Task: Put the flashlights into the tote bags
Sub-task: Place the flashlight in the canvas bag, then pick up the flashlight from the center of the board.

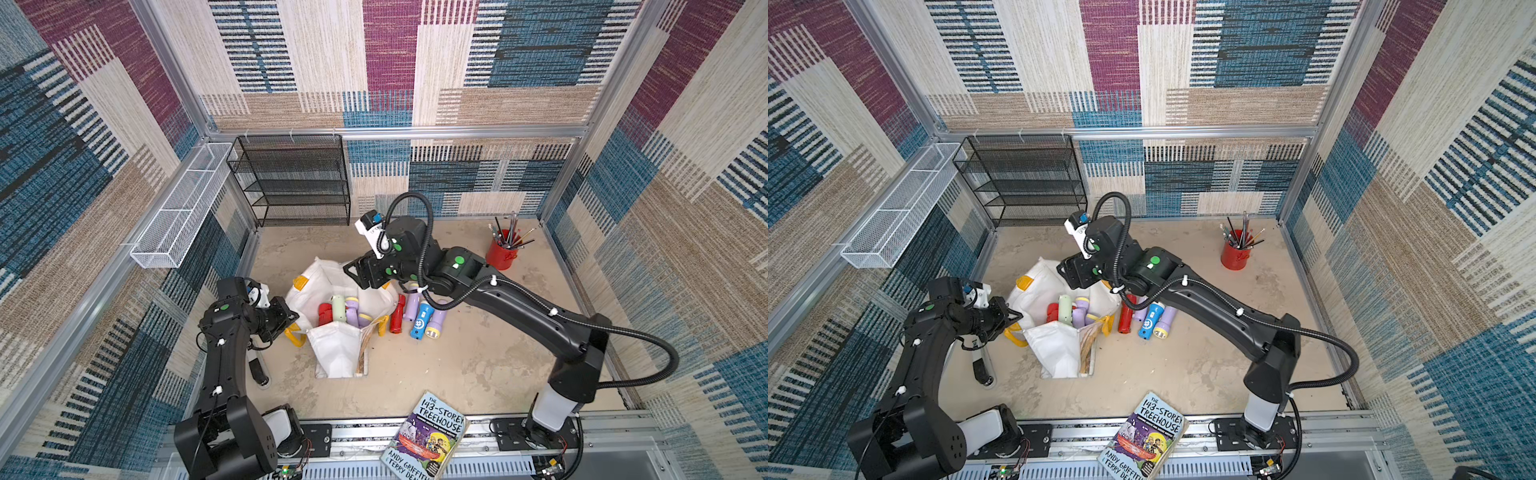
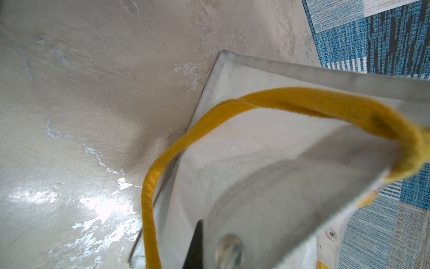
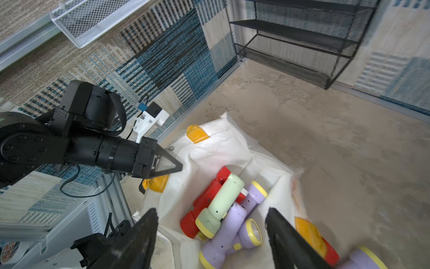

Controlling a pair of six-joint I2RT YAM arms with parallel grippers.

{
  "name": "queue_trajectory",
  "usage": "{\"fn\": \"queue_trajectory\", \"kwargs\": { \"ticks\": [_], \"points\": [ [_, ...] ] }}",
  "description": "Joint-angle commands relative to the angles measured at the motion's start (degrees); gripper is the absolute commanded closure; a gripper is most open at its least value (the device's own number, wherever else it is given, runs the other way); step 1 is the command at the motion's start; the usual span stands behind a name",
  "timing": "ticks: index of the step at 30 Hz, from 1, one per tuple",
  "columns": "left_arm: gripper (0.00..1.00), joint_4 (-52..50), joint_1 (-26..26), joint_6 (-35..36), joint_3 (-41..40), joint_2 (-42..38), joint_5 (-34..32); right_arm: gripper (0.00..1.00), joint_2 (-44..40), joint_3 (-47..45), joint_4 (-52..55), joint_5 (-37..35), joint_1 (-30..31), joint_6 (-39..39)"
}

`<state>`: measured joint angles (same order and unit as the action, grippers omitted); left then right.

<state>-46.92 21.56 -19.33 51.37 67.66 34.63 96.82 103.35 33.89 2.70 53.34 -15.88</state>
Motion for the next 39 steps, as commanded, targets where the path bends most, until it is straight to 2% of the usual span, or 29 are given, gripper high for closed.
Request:
{"fn": "queue_trajectory", "kwargs": {
  "ticks": [1, 7, 12, 27, 39],
  "points": [
    [1.00, -0.10, -0.03, 0.30, 0.00, -0.16, -0.14, 0.25, -6.01, -5.84, -5.28, -3.34, -2.33, -2.84],
    [1.00, -0.04, -0.04, 0.09, -0.04, -0.11, -0.16, 0.23, -19.53, -18.97, -5.16, -6.35, -9.37, -6.60],
    [1.00, 0.00, -0.03, 0.10, -0.20, 0.19, -0.04, 0.21, -25.24, -24.96, -2.83, -4.86, -14.27, -9.24],
    [1.00, 0.13, -0.08, 0.08, -0.04, 0.54, 0.47, 0.24, -24.24, -30.62, 6.34, -0.43, -22.43, -13.54],
    [1.00, 0.16, -0.03, 0.19, -0.18, 0.30, 0.93, 0.24, -20.36, -39.63, 8.38, -0.43, -24.20, -17.98]
  ]
}}
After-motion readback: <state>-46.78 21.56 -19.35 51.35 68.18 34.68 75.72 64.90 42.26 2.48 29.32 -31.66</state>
